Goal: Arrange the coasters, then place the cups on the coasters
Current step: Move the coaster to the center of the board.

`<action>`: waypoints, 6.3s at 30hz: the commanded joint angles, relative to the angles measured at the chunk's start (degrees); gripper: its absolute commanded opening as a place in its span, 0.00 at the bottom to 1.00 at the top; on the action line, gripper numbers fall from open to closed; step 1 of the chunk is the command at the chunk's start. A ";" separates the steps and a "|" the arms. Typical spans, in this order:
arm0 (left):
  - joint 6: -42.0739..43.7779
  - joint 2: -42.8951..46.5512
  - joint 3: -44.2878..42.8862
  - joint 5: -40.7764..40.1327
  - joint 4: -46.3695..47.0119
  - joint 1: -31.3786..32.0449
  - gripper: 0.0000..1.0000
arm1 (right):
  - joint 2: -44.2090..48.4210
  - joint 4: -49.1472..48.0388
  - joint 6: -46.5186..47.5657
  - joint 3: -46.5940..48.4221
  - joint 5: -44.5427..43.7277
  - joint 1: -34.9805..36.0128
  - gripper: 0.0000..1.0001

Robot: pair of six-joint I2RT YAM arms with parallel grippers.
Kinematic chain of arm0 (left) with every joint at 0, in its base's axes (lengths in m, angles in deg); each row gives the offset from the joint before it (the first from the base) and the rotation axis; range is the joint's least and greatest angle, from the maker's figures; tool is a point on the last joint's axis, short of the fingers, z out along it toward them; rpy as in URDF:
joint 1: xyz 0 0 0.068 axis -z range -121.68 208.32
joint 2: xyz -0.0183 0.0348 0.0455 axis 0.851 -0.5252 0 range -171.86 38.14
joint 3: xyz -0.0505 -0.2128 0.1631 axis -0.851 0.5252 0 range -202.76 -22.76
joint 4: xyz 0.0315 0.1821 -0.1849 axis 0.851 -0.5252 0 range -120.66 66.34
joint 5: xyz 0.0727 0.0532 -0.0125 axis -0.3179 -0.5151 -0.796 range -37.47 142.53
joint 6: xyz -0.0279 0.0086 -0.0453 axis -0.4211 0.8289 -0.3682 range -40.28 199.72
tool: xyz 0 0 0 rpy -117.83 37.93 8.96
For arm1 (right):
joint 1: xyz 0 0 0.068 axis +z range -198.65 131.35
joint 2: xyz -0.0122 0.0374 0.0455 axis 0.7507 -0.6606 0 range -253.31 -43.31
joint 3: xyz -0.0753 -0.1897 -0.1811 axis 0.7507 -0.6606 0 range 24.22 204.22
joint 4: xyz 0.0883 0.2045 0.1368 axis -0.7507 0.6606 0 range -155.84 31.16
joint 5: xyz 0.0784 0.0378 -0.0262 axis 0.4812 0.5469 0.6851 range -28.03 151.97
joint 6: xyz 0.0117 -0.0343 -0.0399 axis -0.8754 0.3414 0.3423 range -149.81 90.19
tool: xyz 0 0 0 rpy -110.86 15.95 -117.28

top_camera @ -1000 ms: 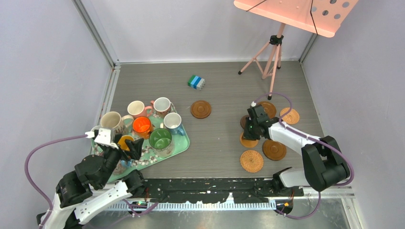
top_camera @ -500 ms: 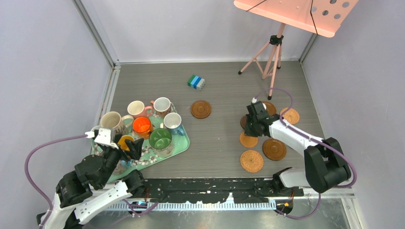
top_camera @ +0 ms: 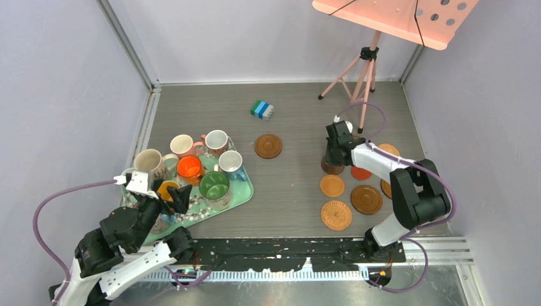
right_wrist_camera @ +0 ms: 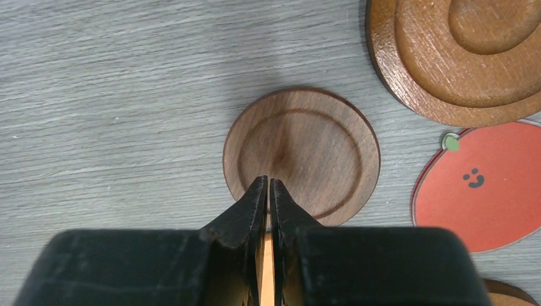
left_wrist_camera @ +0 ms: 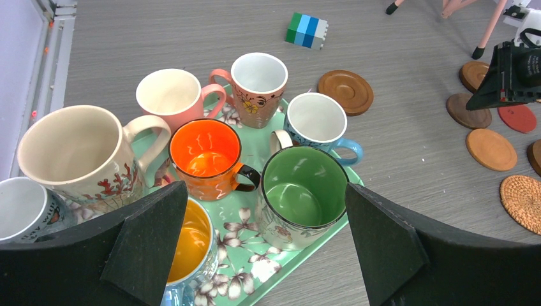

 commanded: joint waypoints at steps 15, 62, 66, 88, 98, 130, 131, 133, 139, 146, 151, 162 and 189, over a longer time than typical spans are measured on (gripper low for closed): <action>0.64 -0.20 0.09 -0.48 1.03 0.09 0.98 | -6.94 -5.47 -0.27 3.28 3.71 -0.30 0.12; 0.51 0.90 0.09 0.32 0.95 0.07 0.98 | -33.24 -8.22 -8.18 35.02 8.05 16.05 0.10; 0.47 0.96 0.09 0.33 0.86 0.07 0.98 | -34.29 -3.67 -6.87 37.04 3.39 15.05 0.09; 0.47 -0.16 0.09 -0.05 0.89 0.03 0.98 | -30.62 -0.30 -4.41 31.59 4.15 -3.90 0.08; 0.38 -0.61 0.00 0.03 0.69 0.03 0.98 | -27.26 -1.17 -5.79 26.37 8.33 -6.37 0.08; 0.38 -1.88 0.01 0.21 0.69 0.00 0.98 | -28.57 3.82 2.02 36.88 -1.15 3.34 0.12; 0.38 -1.98 0.00 0.21 0.67 0.04 0.98 | -29.26 3.98 2.03 37.19 -0.95 3.38 0.12; 0.38 -2.19 0.00 0.28 0.58 0.07 0.98 | -30.23 3.87 1.95 37.83 -0.34 3.44 0.13; 0.47 -1.86 0.09 0.12 0.80 0.09 0.98 | -32.29 6.48 0.57 39.31 -1.63 3.39 0.14; 0.56 -1.96 0.09 0.10 0.79 0.09 0.98 | -30.56 6.40 -1.08 36.83 -2.51 2.84 0.13; 0.47 -1.56 0.09 0.12 0.87 0.09 0.98 | -29.74 6.75 -1.44 35.66 -3.31 2.17 0.13; 0.47 -1.22 0.09 0.12 0.86 0.09 0.98 | -28.10 6.90 -2.60 32.42 -3.82 -0.42 0.13; 0.52 -2.55 0.13 -0.05 0.85 0.07 0.98 | -14.10 6.42 8.89 36.62 2.12 1.76 0.29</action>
